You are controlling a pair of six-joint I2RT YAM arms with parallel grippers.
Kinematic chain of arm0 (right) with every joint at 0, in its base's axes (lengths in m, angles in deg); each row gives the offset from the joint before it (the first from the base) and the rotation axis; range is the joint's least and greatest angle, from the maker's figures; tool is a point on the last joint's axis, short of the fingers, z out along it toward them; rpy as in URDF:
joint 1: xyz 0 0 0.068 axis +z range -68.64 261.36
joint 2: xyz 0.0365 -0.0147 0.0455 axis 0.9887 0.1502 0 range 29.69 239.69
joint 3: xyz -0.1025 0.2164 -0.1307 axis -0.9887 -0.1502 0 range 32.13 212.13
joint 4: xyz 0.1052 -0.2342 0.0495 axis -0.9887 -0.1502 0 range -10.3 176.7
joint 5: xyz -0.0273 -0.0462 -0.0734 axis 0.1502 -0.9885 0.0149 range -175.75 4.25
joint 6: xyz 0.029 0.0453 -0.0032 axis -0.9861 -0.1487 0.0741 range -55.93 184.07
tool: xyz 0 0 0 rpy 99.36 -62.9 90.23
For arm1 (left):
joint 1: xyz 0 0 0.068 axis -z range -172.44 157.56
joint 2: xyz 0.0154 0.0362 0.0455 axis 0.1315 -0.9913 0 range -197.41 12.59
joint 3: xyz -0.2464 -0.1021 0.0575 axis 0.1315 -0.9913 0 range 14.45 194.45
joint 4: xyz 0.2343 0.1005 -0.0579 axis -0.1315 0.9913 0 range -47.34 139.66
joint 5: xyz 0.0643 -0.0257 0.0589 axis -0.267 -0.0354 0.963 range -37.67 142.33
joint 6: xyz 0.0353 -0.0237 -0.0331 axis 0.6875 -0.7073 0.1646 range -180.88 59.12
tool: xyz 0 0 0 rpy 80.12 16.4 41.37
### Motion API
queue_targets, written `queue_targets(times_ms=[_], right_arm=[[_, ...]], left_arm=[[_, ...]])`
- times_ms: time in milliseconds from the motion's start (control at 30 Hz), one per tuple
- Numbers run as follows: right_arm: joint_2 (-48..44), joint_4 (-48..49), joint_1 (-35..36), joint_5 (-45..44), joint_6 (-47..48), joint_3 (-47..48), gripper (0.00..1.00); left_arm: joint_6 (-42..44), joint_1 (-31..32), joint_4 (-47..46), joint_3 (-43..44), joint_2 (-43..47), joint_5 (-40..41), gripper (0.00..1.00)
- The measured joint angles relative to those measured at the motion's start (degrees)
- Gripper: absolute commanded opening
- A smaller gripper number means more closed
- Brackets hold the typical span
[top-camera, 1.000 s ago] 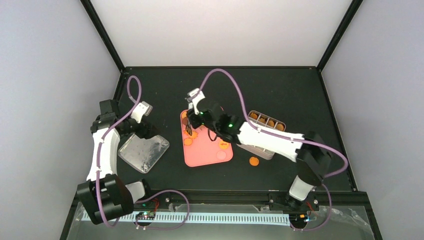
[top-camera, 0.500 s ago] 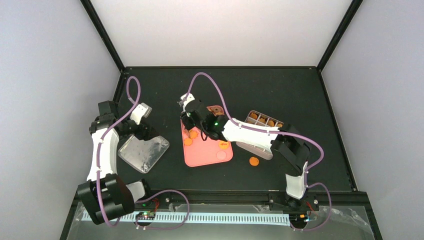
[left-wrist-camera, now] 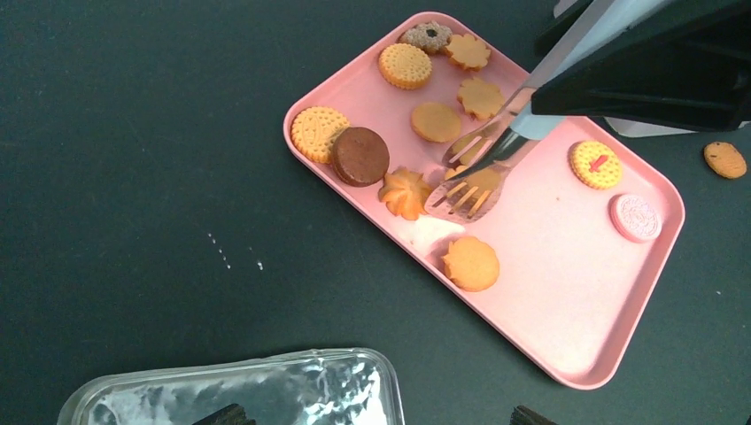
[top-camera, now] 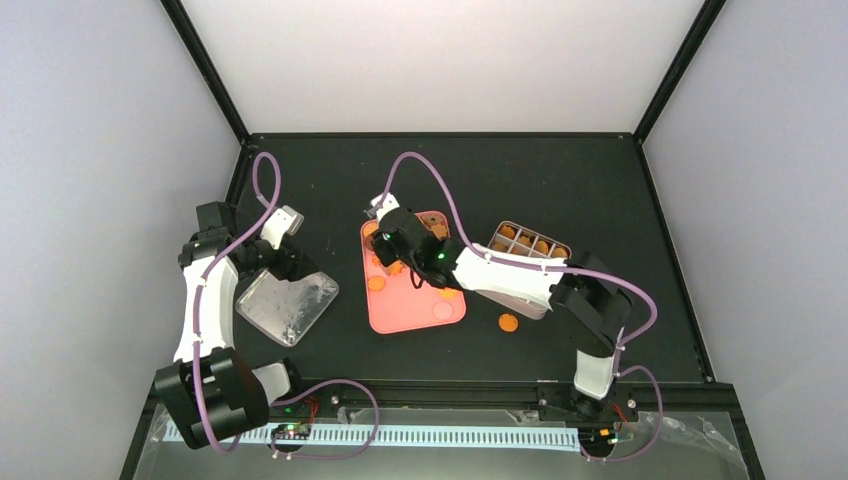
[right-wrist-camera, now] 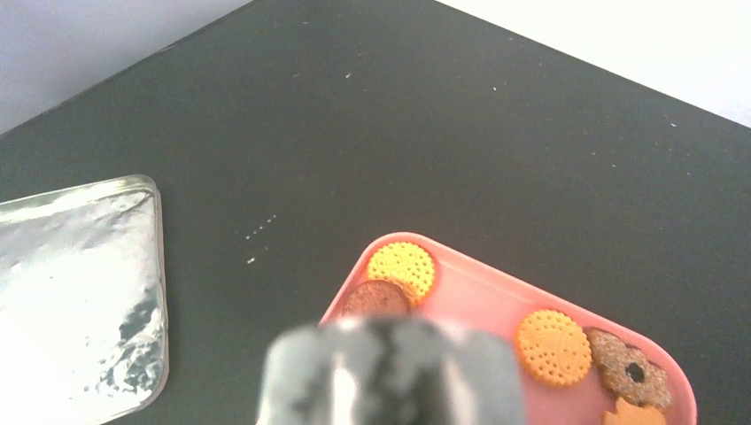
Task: Pack the cookies
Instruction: Pick up the fake cookies from the plate.
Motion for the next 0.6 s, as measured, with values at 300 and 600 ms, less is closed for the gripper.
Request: queue_targets(times_ms=[300, 600], right_arm=[[-6.05, -2.45, -0.02, -1.68, 0.59, -3.43, 0.17], [-25.68, -5.9, -2.25, -6.8, 0.44, -12.81, 0.17]], left_arm=[[0.0, 0.0, 0.02, 0.0, 0.0, -0.55, 0.77], [0.09, 0.0, 0.04, 0.09, -0.07, -2.64, 0.77]])
